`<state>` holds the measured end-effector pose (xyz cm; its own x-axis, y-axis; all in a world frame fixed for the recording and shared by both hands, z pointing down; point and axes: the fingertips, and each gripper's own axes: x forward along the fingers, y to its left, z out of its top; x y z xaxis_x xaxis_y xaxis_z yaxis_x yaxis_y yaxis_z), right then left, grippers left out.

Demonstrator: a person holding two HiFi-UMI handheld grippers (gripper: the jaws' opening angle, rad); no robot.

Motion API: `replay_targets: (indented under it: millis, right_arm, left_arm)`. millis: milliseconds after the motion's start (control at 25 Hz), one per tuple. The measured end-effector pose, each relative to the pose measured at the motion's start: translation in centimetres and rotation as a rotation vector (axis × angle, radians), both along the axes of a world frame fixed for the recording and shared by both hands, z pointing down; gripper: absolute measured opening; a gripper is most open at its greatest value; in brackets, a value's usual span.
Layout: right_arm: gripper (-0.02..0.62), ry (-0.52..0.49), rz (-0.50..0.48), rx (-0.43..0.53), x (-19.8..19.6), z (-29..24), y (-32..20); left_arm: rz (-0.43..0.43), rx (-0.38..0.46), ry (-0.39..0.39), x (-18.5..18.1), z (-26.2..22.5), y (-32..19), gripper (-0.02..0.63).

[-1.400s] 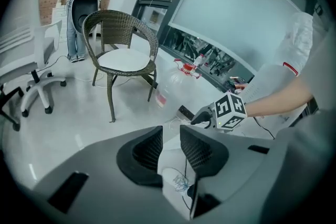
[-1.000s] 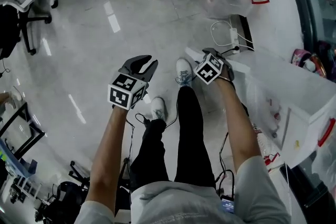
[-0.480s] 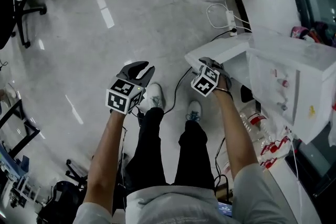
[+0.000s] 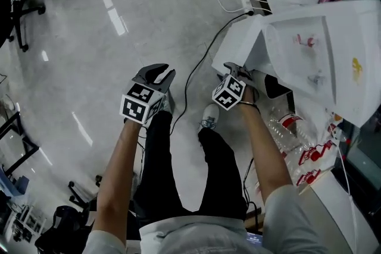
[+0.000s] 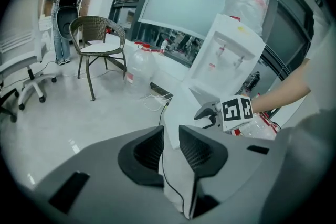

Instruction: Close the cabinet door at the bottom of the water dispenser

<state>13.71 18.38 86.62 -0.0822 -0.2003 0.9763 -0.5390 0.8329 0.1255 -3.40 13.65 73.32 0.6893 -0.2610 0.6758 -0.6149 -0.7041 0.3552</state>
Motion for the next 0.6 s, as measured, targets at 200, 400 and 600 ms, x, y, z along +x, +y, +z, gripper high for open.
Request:
replay_targets:
  millis: [200,400,600]
  right_arm:
    - [0.225,0.037,0.06,0.033,4.5,-0.1,4.3]
    - [0.225,0.054,0.198,0.082,9.4,-0.8,6.6]
    - [0.225,0.07,0.307,0.102,13.8,-0.6,8.7]
  left_arm:
    - [0.001,-0.005,-0.018,2.3,1.0,4.3,0.101]
    - [-0.016,-0.007,-0.011,4.7,1.1,5.9,0.095]
    - [0.02,-0.004,-0.011,7.6,1.4,6.5,0.095]
